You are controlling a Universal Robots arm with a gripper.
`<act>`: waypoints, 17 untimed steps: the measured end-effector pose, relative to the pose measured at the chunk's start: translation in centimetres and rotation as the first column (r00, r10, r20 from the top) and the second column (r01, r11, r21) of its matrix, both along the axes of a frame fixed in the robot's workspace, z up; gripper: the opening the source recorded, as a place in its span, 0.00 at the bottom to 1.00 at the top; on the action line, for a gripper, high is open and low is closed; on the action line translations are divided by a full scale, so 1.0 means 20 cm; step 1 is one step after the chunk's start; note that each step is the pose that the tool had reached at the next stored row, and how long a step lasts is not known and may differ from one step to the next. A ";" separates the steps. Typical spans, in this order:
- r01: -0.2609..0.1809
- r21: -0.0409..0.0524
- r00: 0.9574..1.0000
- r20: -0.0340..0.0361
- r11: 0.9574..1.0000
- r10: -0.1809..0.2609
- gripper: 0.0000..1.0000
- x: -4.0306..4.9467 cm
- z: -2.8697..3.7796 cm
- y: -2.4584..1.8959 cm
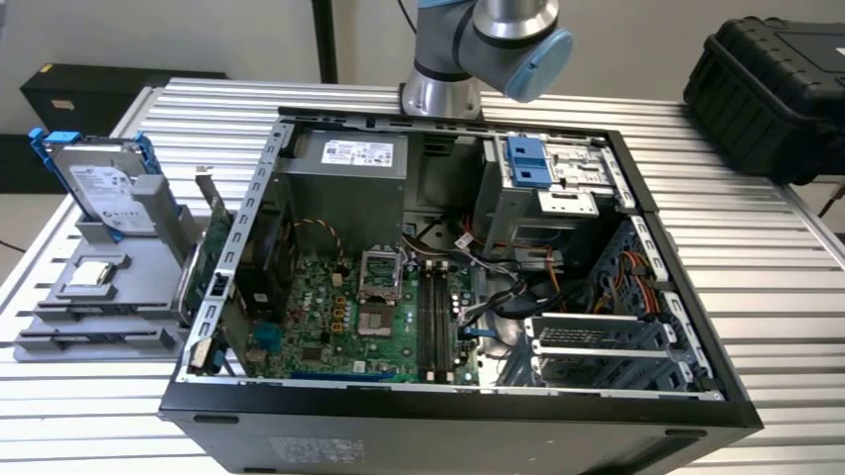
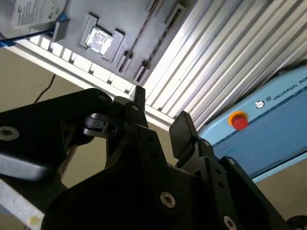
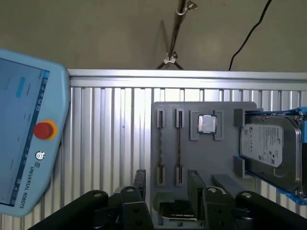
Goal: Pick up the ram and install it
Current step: 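Pick up the ram and move it above insertion slot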
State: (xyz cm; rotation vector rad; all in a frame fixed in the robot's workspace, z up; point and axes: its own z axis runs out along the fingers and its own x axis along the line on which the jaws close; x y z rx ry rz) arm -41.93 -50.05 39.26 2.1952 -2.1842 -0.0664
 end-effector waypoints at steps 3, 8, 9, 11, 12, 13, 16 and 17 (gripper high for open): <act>-0.001 0.000 1.000 0.000 1.000 0.001 1.00 0.000 0.000 0.000; -0.001 0.000 1.000 0.000 1.000 0.001 1.00 0.000 -0.003 0.000; -0.001 0.000 1.000 0.000 1.000 0.001 1.00 0.000 -0.005 0.000; -0.001 0.000 1.000 0.000 1.000 0.001 1.00 0.000 -0.010 0.000; -0.001 0.000 1.000 0.000 1.000 0.001 1.00 0.000 -0.012 0.000; -0.001 0.000 1.000 0.000 1.000 0.001 1.00 0.000 -0.014 0.000; -0.003 0.000 1.000 0.001 1.000 0.003 1.00 0.000 -0.021 0.000; -0.004 0.000 1.000 0.001 1.000 0.004 1.00 0.000 -0.024 0.000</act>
